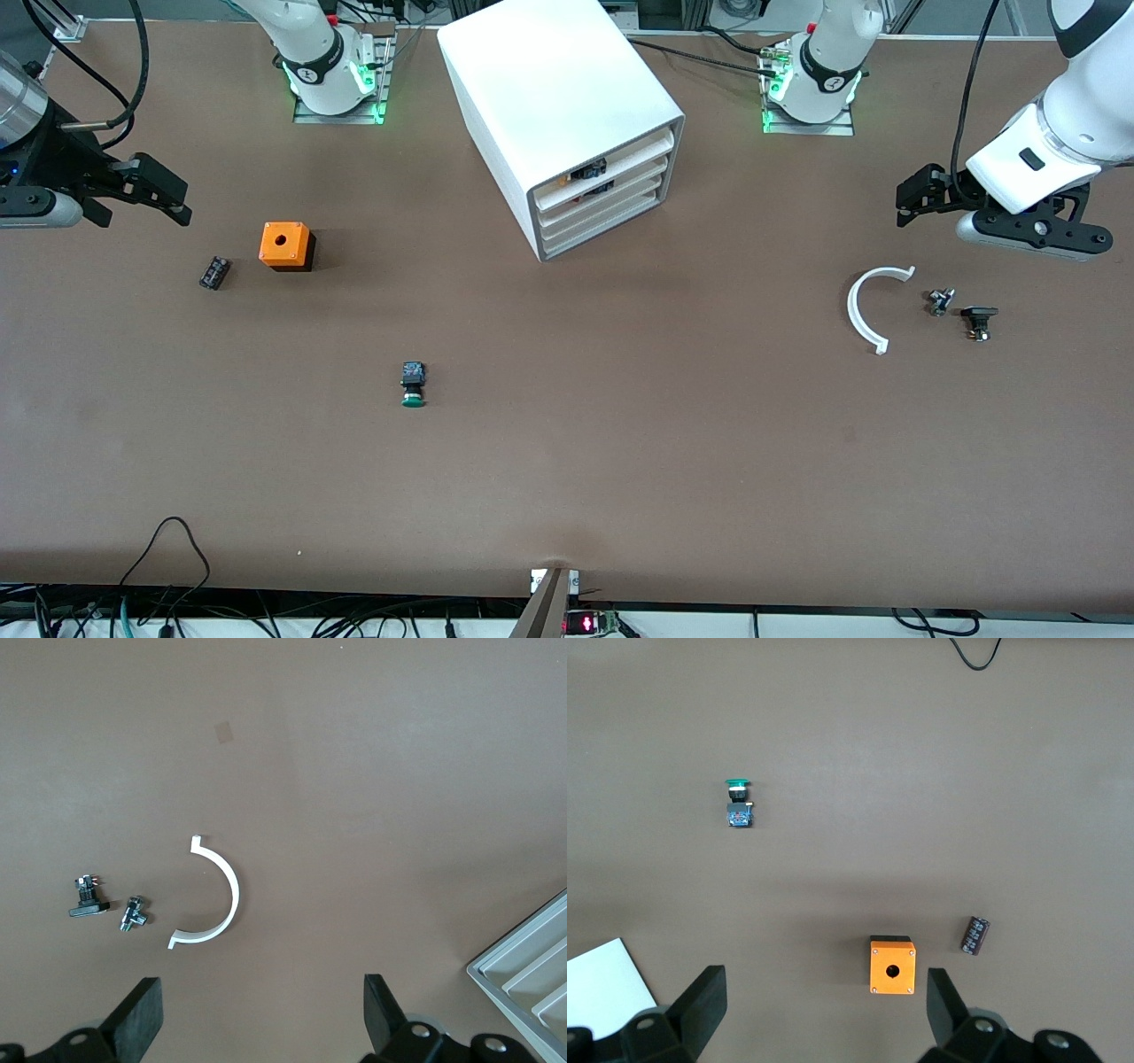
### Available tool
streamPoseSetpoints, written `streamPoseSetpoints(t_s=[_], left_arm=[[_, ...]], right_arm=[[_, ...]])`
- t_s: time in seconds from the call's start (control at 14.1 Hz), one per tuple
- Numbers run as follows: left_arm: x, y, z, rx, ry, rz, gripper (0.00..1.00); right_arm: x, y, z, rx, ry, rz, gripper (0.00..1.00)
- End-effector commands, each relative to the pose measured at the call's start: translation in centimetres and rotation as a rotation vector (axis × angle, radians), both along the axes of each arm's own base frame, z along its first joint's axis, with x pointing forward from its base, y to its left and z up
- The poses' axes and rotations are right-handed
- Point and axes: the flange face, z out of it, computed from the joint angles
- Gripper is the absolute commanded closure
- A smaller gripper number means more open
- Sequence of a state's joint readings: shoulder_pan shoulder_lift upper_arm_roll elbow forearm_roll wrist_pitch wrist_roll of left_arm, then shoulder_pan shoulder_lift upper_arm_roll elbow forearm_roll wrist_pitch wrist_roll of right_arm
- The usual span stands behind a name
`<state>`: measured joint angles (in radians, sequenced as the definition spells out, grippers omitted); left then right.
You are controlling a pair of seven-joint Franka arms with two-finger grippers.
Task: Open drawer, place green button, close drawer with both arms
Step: 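Move the right gripper toward the green push button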
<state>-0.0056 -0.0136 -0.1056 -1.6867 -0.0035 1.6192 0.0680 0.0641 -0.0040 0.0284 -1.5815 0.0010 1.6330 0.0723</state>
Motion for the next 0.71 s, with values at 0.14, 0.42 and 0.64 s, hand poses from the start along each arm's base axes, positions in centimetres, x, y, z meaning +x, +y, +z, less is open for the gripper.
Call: streamPoseSetpoints(t_s=[0.14,0.42,0.64], left_arm=[[-0.6,0.1,0.4,0.009,0.002,-0.026,0.00],[-0.6,0.1,0.4,0.009,0.002,-0.026,0.00],[-0.6,0.1,0.4,0.009,0.002,-0.024,0.00]], right_arm=[[0.3,0.2,0.6,0.005,0.024,0.006,0.00],[-0.3,1.3,0.0,-0.010,0.061,0.017,0.00],[0.2,1.2,-1.6,-0.013,0.096,0.032,0.00]])
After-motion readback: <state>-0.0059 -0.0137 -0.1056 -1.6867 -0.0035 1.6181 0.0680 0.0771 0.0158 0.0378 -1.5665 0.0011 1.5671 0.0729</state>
